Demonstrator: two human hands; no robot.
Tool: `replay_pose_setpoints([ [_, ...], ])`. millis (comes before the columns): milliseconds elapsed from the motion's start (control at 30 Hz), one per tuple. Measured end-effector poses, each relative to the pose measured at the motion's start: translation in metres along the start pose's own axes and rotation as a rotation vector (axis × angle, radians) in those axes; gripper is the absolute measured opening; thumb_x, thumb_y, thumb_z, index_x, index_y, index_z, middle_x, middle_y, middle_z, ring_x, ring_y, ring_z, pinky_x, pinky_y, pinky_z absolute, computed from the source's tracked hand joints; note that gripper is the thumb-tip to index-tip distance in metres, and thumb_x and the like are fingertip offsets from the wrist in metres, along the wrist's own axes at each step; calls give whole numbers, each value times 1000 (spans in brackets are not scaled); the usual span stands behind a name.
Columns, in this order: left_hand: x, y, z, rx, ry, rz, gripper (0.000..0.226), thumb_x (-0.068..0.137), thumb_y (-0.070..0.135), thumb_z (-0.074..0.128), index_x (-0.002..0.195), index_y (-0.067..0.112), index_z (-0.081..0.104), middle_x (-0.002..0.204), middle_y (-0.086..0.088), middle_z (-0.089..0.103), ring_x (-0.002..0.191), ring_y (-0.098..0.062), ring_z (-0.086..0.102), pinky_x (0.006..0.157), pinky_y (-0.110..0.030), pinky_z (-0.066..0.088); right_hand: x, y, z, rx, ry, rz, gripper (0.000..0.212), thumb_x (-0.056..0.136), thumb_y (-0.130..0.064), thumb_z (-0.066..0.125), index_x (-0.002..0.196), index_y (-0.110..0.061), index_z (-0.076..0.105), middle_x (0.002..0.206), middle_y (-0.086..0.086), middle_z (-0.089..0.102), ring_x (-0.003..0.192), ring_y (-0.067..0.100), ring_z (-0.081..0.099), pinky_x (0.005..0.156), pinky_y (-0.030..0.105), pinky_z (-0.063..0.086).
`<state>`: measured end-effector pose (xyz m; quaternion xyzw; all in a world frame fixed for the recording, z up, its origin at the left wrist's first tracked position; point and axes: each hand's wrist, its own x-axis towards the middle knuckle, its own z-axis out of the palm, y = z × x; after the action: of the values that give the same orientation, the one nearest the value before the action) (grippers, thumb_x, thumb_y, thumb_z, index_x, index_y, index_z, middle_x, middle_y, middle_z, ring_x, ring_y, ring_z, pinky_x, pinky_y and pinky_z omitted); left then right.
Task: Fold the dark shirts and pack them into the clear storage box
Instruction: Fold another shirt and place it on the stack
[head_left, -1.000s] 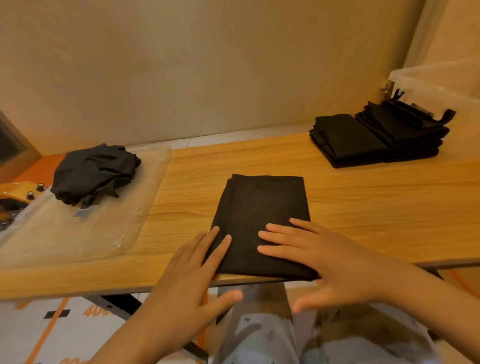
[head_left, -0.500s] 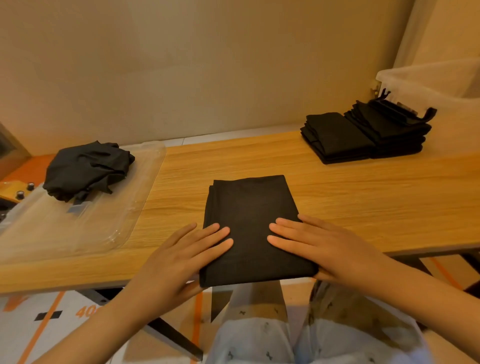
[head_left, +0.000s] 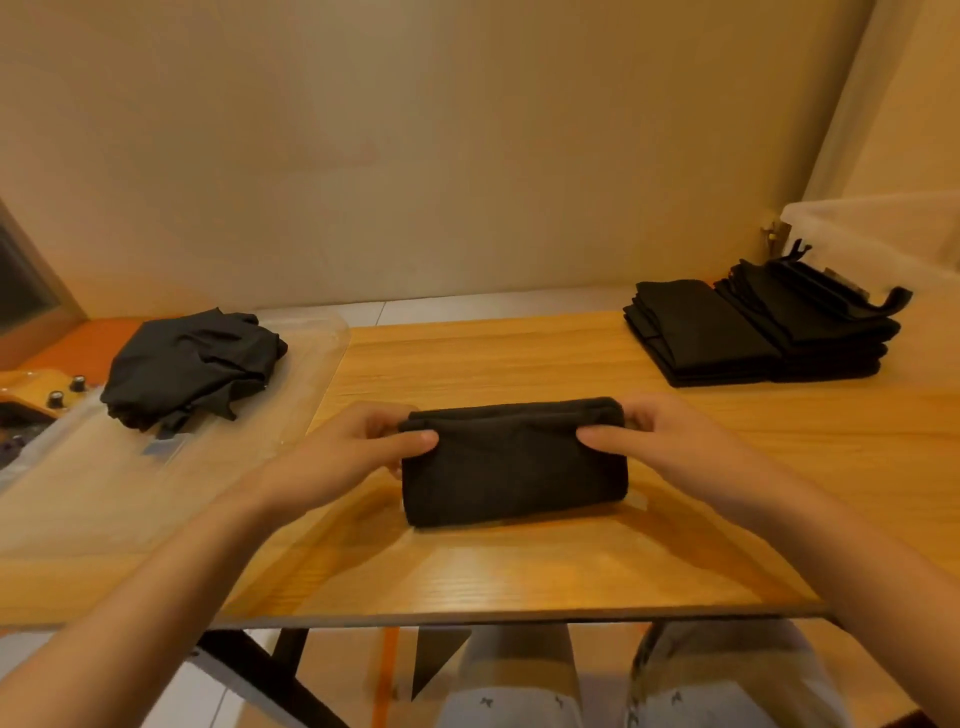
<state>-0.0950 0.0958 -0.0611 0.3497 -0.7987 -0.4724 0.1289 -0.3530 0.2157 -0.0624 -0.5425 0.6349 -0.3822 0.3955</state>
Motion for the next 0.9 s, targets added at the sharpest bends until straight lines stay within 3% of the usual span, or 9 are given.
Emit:
replay_pose_setpoints([
  [67, 24, 1, -11, -16, 12, -71, 39, 86, 37, 54, 109, 9, 67, 104, -13, 70, 93, -24, 65, 87, -32, 50, 25, -3, -3, 24, 21, 103, 10, 93, -28, 59, 92, -24, 68, 84, -13, 72, 77, -3, 66, 55, 6, 45],
  [133, 47, -3, -17, 7, 7, -134, 32, 92, 32, 55, 109, 8, 67, 106, -18, 68, 88, -20, 63, 81, -30, 51, 48, 2, -5, -9, 56, 183, 14, 93, -31, 59, 97, -20, 67, 90, -5, 71, 78, 6, 66, 56, 13, 48],
  [233, 72, -14, -16, 82, 12, -233, 28, 95, 31, 56, 107, 9, 68, 103, -23, 66, 79, -17, 61, 68, -23, 52, 71, 13, -3, -90, 148, 285, 21, 91, -28, 63, 101, -11, 65, 80, 7, 66, 61, 14, 59, 54, 22, 49],
  [333, 84, -23, -10, 99, 90, -277, 31, 95, 31, 58, 102, 1, 65, 80, -14, 59, 60, -9, 56, 51, -16, 46, 81, 22, 1, -177, 226, 262, 14, 91, -23, 64, 102, -15, 61, 77, 3, 64, 60, 12, 60, 54, 24, 51],
  [433, 88, -29, -4, 108, 158, -251, 21, 94, 29, 59, 98, 9, 63, 74, -5, 59, 50, -5, 53, 45, -18, 43, 82, 32, 5, -253, 311, 184, 15, 89, -22, 64, 104, -22, 61, 79, 0, 63, 68, 13, 60, 61, 29, 52],
  [500, 89, -30, -3, 94, 169, -237, 12, 94, 25, 59, 97, 13, 63, 73, -4, 61, 43, -1, 49, 43, -18, 41, 81, 36, 6, -318, 348, 149, 15, 89, -22, 62, 103, -27, 61, 82, -3, 61, 73, 9, 58, 62, 24, 48],
  [700, 82, -29, -1, 108, 179, -201, 16, 94, 34, 57, 92, 20, 64, 77, -4, 65, 47, -4, 53, 47, -23, 44, 78, 39, 9, -409, 370, 74, 9, 92, -26, 58, 99, -32, 61, 82, -9, 60, 73, 5, 55, 57, 18, 40],
  [800, 81, -31, 6, 200, 291, -153, 22, 90, 44, 57, 84, 24, 66, 77, -3, 70, 69, -16, 65, 68, -40, 53, 78, 40, 10, -445, 404, 53, 7, 93, -30, 59, 99, -31, 62, 82, -11, 59, 75, 3, 54, 61, 16, 42],
  [900, 83, -36, 11, 327, 378, -124, 15, 88, 43, 60, 81, 30, 65, 77, 3, 65, 75, -11, 60, 77, -38, 51, 79, 42, 11, -503, 431, 43, 9, 92, -29, 59, 100, -30, 62, 83, -14, 57, 77, 2, 52, 60, 15, 39],
])
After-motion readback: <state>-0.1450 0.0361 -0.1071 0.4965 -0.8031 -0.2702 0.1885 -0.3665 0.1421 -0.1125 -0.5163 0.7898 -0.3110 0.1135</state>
